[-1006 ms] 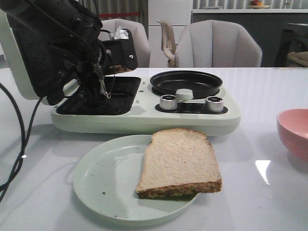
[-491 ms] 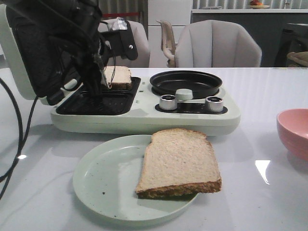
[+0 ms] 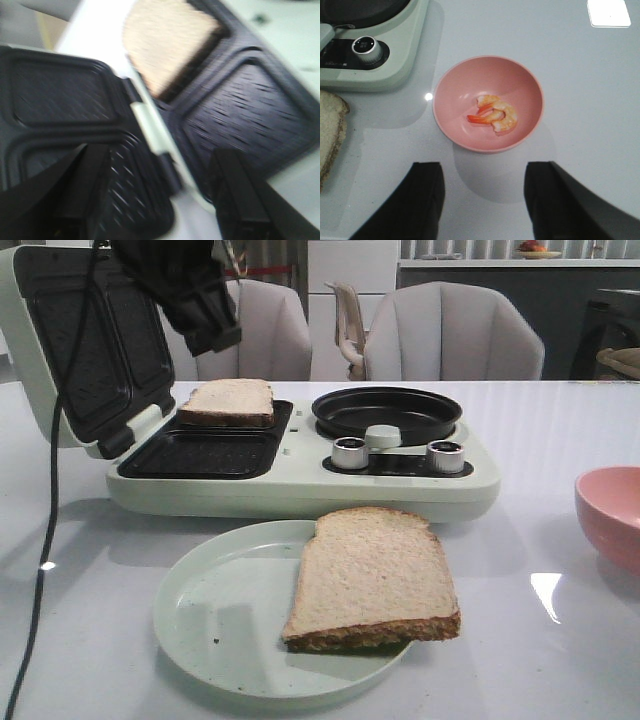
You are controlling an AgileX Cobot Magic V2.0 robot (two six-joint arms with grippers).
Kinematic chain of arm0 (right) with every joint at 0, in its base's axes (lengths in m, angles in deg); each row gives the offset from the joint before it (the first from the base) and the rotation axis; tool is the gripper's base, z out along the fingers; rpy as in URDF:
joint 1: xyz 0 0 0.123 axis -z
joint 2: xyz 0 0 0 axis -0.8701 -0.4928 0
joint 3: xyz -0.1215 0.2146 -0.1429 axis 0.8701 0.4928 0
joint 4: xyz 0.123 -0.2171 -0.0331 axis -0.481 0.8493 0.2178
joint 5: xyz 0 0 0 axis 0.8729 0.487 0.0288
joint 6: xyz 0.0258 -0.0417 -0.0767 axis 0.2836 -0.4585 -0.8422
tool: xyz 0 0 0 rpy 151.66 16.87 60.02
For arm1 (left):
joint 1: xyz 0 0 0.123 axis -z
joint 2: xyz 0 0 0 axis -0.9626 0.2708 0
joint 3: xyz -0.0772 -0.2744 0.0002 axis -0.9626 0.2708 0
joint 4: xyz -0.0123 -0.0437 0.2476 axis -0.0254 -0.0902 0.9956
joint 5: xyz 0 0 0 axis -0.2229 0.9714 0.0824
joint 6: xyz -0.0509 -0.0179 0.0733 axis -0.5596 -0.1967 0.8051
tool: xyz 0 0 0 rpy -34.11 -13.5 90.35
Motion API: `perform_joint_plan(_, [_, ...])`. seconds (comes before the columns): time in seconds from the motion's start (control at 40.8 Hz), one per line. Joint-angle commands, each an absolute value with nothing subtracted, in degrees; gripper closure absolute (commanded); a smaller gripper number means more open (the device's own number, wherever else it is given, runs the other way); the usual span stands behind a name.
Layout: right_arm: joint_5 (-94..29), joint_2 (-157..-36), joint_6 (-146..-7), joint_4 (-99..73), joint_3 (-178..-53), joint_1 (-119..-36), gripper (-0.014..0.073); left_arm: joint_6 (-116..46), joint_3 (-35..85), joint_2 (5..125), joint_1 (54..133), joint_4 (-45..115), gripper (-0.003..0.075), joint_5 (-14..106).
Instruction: Make breakfast with bread and shrimp
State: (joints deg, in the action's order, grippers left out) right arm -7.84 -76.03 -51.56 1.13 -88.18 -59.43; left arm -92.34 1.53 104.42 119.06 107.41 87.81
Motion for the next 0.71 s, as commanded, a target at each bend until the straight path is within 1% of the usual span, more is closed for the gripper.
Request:
perform_joint_plan(0.0, [-11.8, -76.5, -51.7, 1.7, -90.2, -59.4, 0.0118, -88.9, 0.1, 96.3, 120.8, 97.8, 0.0249, 91.7])
perform_joint_plan(0.147, [-11.8, -76.5, -51.7, 1.7, -90.2, -59.4, 0.0118, -86.3, 3.8, 87.1, 120.9, 85.6, 0.0253, 91.5])
perform_joint_plan(0.344, [-11.9, -76.5, -51.7, 1.7, -90.2, -59.4, 0.0118, -86.1, 12.8, 75.2, 120.6, 77.1, 0.0253, 88.9])
perform_joint_plan(0.491, [-11.9, -76.5, -51.7, 1.7, -90.2, -59.4, 0.0118, -86.0, 19.6, 65.7, 120.6, 69.3, 0.0253, 84.9])
perform_joint_plan(0.687, [-11.9, -76.5, -51.7, 1.3, -90.0, -59.4, 0.0118, -85.5, 28.5, 55.7, 120.7, 64.3, 0.0253, 82.2])
